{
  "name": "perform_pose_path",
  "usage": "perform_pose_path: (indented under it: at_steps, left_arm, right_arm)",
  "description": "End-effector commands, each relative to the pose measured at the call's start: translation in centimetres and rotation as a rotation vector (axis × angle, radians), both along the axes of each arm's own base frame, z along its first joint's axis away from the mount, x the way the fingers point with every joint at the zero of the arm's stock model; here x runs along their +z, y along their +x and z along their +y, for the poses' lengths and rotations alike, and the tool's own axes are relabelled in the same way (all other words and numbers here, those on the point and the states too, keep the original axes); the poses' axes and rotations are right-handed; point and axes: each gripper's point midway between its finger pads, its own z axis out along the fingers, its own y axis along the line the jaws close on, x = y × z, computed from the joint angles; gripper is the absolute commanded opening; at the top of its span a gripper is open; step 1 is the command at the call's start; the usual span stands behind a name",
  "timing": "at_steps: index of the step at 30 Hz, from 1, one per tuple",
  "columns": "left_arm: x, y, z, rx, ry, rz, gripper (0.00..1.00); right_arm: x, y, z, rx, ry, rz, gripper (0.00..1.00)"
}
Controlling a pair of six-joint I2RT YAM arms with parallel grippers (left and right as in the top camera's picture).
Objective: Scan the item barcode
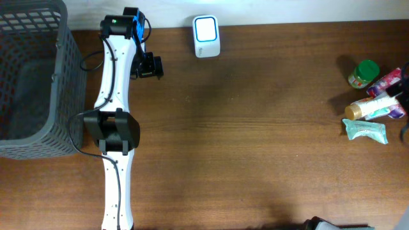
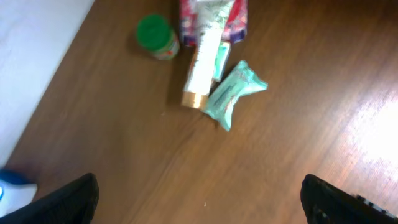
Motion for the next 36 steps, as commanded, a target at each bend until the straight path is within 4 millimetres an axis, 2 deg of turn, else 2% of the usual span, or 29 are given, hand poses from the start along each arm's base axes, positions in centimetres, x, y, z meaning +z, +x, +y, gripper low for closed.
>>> perform_pose_path:
  at_steps: [1, 4, 5, 7, 11, 15, 20, 22, 25, 27, 31, 36]
  left_arm:
    - [0.4, 0.1, 0.2, 0.003, 0.009, -0.012, 0.99]
    - [0.4, 0.1, 0.2, 0.003, 0.009, -0.012, 0.99]
    - [0.4, 0.1, 0.2, 0.003, 0.009, -0.012, 0.99]
    - [0.4, 0.1, 0.2, 0.003, 0.009, -0.012, 0.99]
    - [0.4, 0.1, 0.2, 0.003, 0.009, -0.012, 0.99]
    - [0.4, 0.1, 0.2, 0.003, 0.009, -0.012, 0.99]
    - [0.4, 0.1, 0.2, 0.003, 0.009, -0.012, 0.99]
    - [0.4, 0.1, 0.2, 0.003, 0.009, -0.012, 0.99]
    - [0.4, 0.1, 0.2, 0.004, 0.009, -0.012, 0.99]
    - [0.4, 0.1, 0.1, 0.002, 0.009, -0.012, 0.99]
    - [0.4, 0.1, 0.2, 0.004, 0.009, -0.012, 0.99]
    - [0.4, 0.1, 0.2, 0.004, 0.009, -0.012, 0.99]
  right_arm:
    - [-1.8, -2.1, 5.5, 0.141, 0.037, -0.005, 0.99]
    - [-4.4, -3.9, 10.6, 0.297, 0.141, 0.012, 0.99]
    - [-6.2, -5.2, 12.6, 0.352, 0.215, 0.063, 0.99]
    - [-9.5, -7.5, 15.2, 0.408, 0.333, 0.190, 0.99]
    - [-13.7, -9.3, 15.6, 0.386, 0.411, 0.372, 0.99]
    - [-15.0, -8.8, 15.9, 0.375, 0.470, 0.465, 0.99]
    - [-15.8, -9.8, 13.9, 0.347, 0.356, 0.557, 0.99]
    - [-15.5, -9.2, 14.8, 0.421, 0.308, 0.522, 0.99]
    - [-14.8, -6.0, 18.8, 0.644, 0.231, 0.389, 0.99]
    - [-14.5, -3.8, 20.2, 0.688, 0.139, 0.297, 0.99]
    - [-14.4, -2.1, 19.3, 0.676, 0.023, 0.128, 0.99]
    - [-15.3, -0.1, 19.8, 0.857, -0.171, -0.232, 0.99]
